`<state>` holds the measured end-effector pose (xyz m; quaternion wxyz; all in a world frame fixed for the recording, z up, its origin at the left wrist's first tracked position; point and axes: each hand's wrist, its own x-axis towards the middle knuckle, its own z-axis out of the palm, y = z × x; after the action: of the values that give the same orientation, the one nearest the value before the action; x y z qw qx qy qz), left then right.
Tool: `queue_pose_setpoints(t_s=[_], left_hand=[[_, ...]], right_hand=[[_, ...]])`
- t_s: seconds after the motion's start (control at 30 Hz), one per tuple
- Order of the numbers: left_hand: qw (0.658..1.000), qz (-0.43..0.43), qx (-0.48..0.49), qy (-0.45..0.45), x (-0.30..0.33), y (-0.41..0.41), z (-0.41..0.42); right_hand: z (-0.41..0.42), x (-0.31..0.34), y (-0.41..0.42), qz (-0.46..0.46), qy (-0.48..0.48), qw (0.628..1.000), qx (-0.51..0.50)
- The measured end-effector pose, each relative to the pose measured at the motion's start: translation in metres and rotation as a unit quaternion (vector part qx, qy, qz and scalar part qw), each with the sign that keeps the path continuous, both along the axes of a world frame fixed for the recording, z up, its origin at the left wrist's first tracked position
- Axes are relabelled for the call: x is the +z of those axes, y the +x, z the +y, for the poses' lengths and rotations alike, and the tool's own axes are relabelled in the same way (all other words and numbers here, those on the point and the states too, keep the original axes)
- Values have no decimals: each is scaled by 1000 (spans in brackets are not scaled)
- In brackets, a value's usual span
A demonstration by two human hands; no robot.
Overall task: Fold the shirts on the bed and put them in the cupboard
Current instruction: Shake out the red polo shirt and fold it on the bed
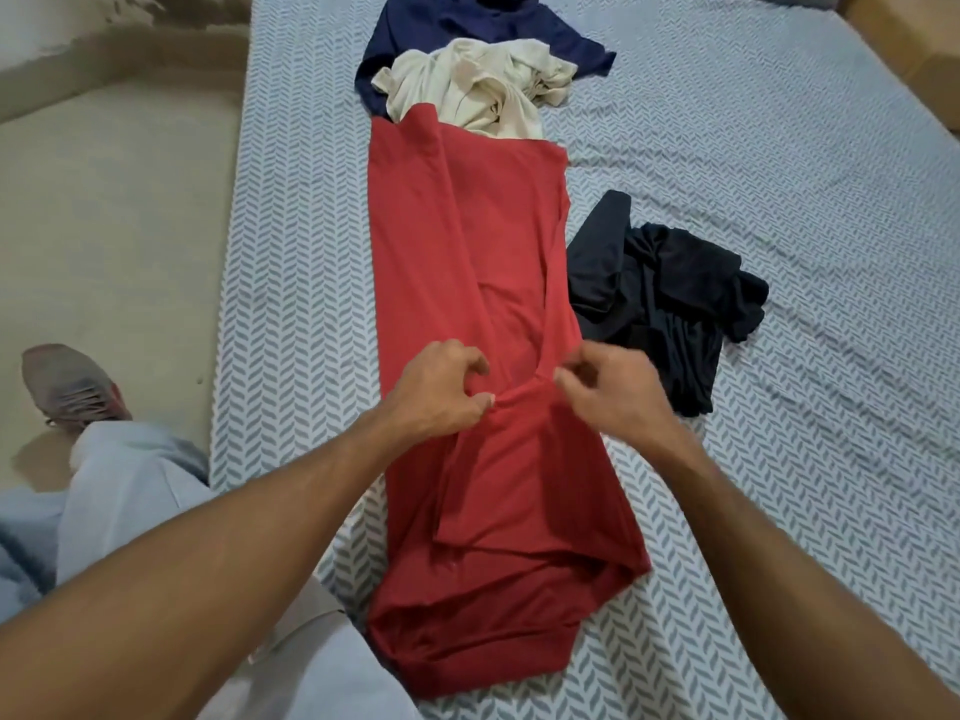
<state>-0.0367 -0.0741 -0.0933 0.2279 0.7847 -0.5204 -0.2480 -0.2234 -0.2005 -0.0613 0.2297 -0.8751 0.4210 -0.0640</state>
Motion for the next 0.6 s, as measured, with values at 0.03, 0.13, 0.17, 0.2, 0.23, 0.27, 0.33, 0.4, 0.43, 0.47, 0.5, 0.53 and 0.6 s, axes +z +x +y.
queue_pose_setpoints(t_s=[0.03, 0.13, 0.17, 0.2, 0.23, 0.27, 0.33, 0.4, 0.43, 0.47, 0.5, 0.53, 0.6], left_hand=[[999, 31, -8, 17, -5, 5, -10], [989, 128, -1, 73, -16, 20, -30], [984, 155, 3, 84, -17, 24, -34], [979, 181, -1, 95, -19, 28, -39], [973, 204, -15, 108, -20, 32, -46], [967, 220, -30, 127, -22, 35, -53], [956, 228, -60, 176, -16, 37, -62], [944, 243, -72, 213, -16, 41, -71], [936, 260, -72, 227, -17, 44, -75], [926, 283, -70, 239, -19, 47, -77], [917, 303, -64, 250, -20, 48, -78], [910, 317, -60, 259, -22, 51, -81], [903, 323, -63, 276, -26, 54, -84]], right_hand=[[-18, 2, 22, -2, 3, 1000, -20], [-67, 7, 80, -12, 4, 998, -65], [-83, 5, 96, -14, 8, 996, -83], [-99, 2, 111, -15, 11, 995, -103], [-117, -4, 124, -13, 13, 991, -129], [-132, -10, 137, -6, 17, 988, -155], [-159, -19, 154, 6, 38, 977, -208], [-181, -29, 168, 12, 64, 963, -260], [-191, -35, 174, 10, 70, 957, -280], [-199, -40, 176, 0, 77, 951, -300], [-206, -44, 177, -17, 87, 944, -318], [-213, -47, 179, -36, 109, 935, -335], [-228, -52, 182, -76, 160, 918, -354]])
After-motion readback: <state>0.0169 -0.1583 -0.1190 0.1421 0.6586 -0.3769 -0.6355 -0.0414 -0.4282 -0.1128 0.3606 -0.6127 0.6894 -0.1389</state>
